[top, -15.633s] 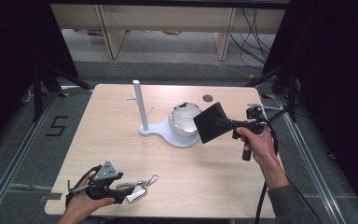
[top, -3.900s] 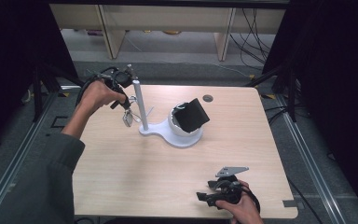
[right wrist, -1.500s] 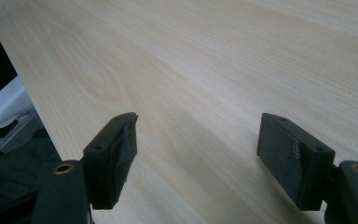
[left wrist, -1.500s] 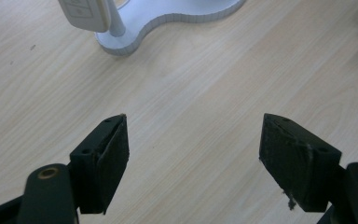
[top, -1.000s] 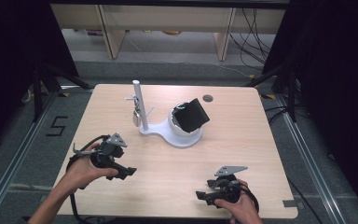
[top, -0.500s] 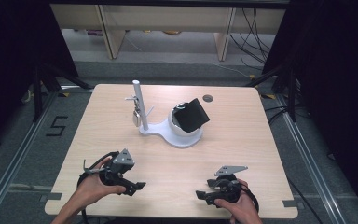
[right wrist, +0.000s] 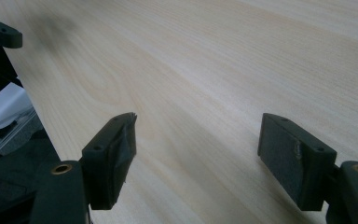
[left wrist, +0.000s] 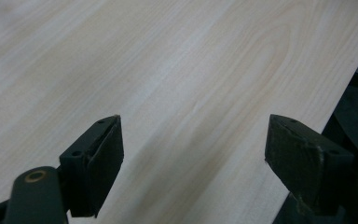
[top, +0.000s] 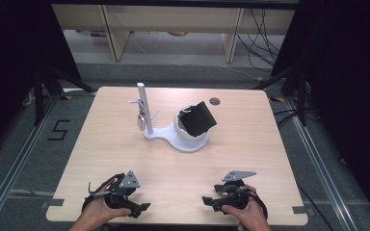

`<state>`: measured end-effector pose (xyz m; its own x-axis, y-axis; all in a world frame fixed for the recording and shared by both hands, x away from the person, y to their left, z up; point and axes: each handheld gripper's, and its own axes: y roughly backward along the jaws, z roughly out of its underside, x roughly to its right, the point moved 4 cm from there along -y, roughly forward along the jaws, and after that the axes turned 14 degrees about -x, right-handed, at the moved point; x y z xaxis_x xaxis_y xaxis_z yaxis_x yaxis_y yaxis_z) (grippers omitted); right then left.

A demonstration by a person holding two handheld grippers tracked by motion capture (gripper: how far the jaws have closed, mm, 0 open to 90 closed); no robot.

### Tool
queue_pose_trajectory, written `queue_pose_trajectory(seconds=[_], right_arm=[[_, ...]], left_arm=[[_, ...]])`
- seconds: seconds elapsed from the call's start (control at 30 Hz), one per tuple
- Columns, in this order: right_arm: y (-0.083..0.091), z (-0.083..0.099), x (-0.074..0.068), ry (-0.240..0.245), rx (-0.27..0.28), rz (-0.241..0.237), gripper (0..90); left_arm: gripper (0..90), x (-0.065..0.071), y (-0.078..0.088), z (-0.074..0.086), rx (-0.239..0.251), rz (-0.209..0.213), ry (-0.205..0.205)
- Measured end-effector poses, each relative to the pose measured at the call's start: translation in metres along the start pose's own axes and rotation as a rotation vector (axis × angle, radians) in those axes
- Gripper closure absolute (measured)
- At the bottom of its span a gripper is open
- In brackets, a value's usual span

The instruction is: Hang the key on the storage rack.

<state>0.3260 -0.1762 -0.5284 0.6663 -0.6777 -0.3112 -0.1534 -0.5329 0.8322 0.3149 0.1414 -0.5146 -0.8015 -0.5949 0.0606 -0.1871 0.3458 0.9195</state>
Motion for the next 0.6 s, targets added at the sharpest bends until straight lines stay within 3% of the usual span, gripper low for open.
queue_pose_trajectory(seconds=[0.1, 0.2, 0.27, 0.37, 0.43, 0.47, 0.57, 0.6], right_arm=[[-0.001, 0.000, -0.001, 0.007, 0.001, -0.013, 28.6], [0.000, -0.001, -0.001, 0.004, 0.006, -0.005, 28.5], [0.000, -0.001, -0.001, 0.002, 0.007, -0.005, 28.4], [-0.001, -0.001, -0.002, 0.011, 0.001, -0.033, 28.2], [-0.001, -0.001, -0.003, 0.010, 0.002, -0.032, 28.1], [0.001, -0.001, -0.003, 0.001, -0.002, -0.007, 28.1], [0.000, -0.001, -0.004, 0.011, -0.004, -0.012, 27.9], [0.000, -0.001, -0.004, 0.012, -0.003, -0.014, 27.9]], left_arm=[[19.2, 0.002, 0.000, 0.006, 0.051, -0.041, 0.030], [19.2, 0.002, 0.002, 0.013, 0.058, -0.041, 0.031], [19.2, 0.003, 0.002, 0.017, 0.070, -0.039, 0.052], [19.2, 0.004, 0.004, 0.025, 0.075, -0.061, 0.072], [19.2, 0.005, 0.005, 0.028, 0.087, -0.067, 0.085], [19.2, 0.004, 0.005, 0.030, 0.086, -0.084, 0.083], [19.0, 0.006, 0.003, 0.034, 0.091, -0.088, 0.103], [19.0, 0.006, 0.003, 0.036, 0.086, -0.090, 0.090]])
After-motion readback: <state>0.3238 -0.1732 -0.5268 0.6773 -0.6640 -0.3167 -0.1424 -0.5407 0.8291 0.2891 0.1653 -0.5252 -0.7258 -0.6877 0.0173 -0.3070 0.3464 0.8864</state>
